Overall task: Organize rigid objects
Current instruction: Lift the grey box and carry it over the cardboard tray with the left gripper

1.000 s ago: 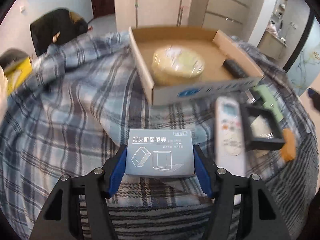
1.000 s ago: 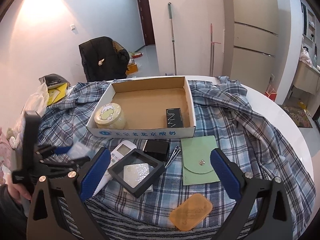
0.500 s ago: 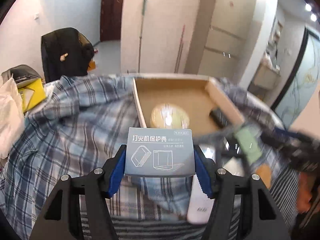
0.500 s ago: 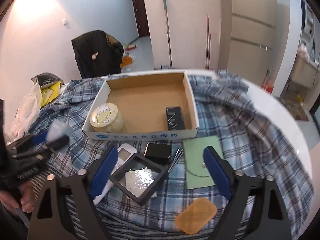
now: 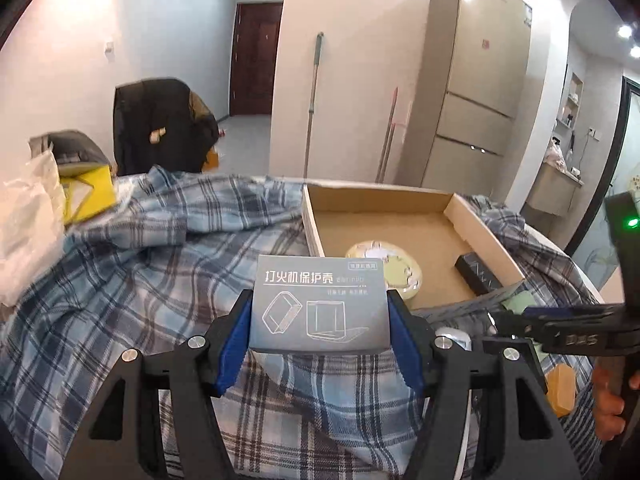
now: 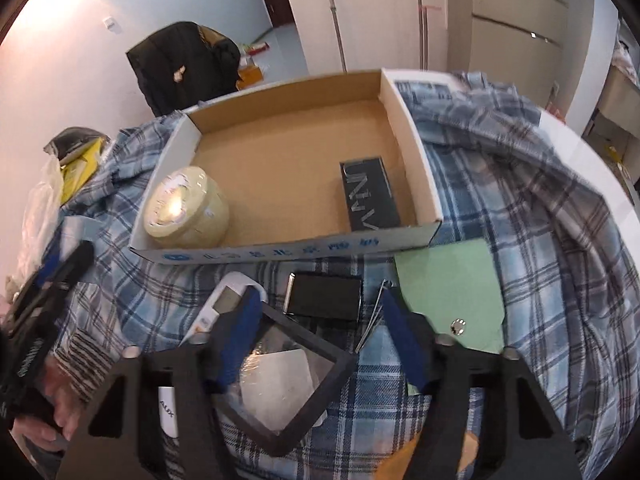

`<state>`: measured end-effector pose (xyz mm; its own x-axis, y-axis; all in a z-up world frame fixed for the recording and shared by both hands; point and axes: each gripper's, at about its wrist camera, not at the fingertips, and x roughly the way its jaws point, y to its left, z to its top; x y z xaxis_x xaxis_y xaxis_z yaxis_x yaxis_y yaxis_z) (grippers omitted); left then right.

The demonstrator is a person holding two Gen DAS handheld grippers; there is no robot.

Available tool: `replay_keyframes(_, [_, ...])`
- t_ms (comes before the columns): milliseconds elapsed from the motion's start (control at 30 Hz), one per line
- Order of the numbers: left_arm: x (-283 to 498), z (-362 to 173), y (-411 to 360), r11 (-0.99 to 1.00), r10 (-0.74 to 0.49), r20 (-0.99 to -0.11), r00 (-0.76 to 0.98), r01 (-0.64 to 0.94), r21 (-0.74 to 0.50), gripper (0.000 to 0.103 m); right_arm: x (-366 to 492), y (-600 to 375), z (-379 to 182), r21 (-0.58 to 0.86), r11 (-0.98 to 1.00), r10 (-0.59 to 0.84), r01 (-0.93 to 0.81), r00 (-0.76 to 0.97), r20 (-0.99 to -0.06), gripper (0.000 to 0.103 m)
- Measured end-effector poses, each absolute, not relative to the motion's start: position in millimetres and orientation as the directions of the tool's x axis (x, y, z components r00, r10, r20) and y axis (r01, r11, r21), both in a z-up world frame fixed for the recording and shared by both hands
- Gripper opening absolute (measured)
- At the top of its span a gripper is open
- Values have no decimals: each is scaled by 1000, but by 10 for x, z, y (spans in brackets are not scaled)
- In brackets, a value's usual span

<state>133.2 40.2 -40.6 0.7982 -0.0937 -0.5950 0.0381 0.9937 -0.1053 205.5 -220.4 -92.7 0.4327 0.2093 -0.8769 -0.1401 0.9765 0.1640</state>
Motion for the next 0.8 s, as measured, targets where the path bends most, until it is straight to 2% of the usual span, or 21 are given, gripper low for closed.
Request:
replay_keyframes(167, [1308, -407, 341, 995, -92, -589, 803, 58, -76, 66, 2070, -2125, -973, 176, 971, 230, -162, 428, -874, 54])
replay_keyframes(333, [1315, -417, 353, 995, -93, -594, 799, 56, -80, 66, 2119, -2128, -1054, 176, 974, 221, -144, 407, -886, 40])
replay_keyframes(667, [1218, -339, 347, 997, -78, -574, 815, 53, -60, 66, 1975, -2254, -806, 145, 977, 203, -158, 460, -864, 40])
replay_keyframes(767, [1161, -221, 317, 1000, -11, -552, 834, 8, -8, 66, 1931, -2323, -655, 152, 974, 214, -166, 470, -857, 40])
replay_keyframes(800, [1139, -162, 313, 1000, -22, -550, 835, 15, -19, 66, 1922, -2342, -595, 154, 973, 218, -170, 476, -852, 40])
